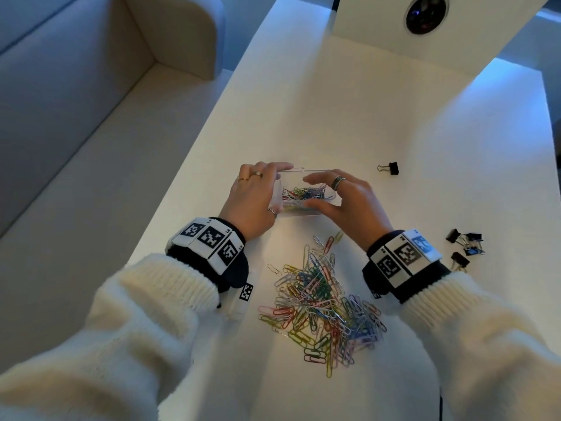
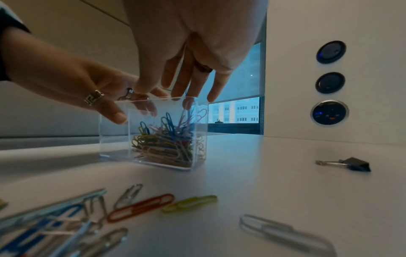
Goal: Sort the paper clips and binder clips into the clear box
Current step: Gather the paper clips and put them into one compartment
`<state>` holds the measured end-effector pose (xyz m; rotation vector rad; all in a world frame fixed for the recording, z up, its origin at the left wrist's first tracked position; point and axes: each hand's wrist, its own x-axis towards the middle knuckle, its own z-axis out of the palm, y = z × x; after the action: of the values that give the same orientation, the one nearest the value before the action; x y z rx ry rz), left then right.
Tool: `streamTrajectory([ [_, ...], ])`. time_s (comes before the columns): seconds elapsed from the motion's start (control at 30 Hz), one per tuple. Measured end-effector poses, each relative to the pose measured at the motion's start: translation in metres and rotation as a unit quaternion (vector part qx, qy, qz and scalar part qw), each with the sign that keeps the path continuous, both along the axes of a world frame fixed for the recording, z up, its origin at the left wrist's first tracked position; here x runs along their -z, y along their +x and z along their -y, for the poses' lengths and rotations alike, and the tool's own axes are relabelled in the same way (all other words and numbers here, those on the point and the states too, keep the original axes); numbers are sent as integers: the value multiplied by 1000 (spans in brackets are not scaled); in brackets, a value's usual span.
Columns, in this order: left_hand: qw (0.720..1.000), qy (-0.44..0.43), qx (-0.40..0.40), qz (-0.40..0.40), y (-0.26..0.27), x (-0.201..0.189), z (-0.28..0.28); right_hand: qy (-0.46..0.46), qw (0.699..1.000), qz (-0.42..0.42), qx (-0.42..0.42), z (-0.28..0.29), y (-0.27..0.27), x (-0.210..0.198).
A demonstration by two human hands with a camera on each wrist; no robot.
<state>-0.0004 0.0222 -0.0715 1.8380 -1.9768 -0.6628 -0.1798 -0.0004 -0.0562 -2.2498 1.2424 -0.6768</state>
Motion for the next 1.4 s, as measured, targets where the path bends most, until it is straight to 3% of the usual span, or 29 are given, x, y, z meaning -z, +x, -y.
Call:
streamTrajectory([
  [0.2,1000,-1,-1,-1,0,1,0,-43,989,-133,-44,6,-6,-1],
  [0.3,1000,-2,3,2,0,1,0,-56,948,-295,-103,8,-5,3],
  [0.43,1000,-1,2,-1,0,1,-1,-82,924,-354,-122,14,-2,0],
  [0.53,1000,-3,2,-1,0,2,0,-9,951,-288,-114,17,2,-9],
  [0.63,1000,-3,-1,-4,0,4,0,38,993,-101,-43,14,-3,-18],
  [0.7,1000,-6,-3,0,-1,4,0,12,1000,-9,-4,9,-8,-18],
  [0.73,1000,-9,-3,4,-1,4,0,-6,1000,-26,-7,6,-9,-17],
  [0.87,1000,-11,-5,13,-2,4,0,-22,965,-252,-70,-4,1,1],
  [0.93,1000,-9,-7,15,-3,3,-1,-25,953,-293,-74,-1,3,3],
  [1.07,1000,-3,-4,13,-4,2,-2,-26,964,-257,-63,10,-1,-5],
  [1.3,1000,-1,-7,18,-4,2,-2,83,977,-178,-83,24,-6,-17],
  [1.4,1000,-2,-3,20,-4,2,-2,109,989,-83,-52,26,-10,-16],
])
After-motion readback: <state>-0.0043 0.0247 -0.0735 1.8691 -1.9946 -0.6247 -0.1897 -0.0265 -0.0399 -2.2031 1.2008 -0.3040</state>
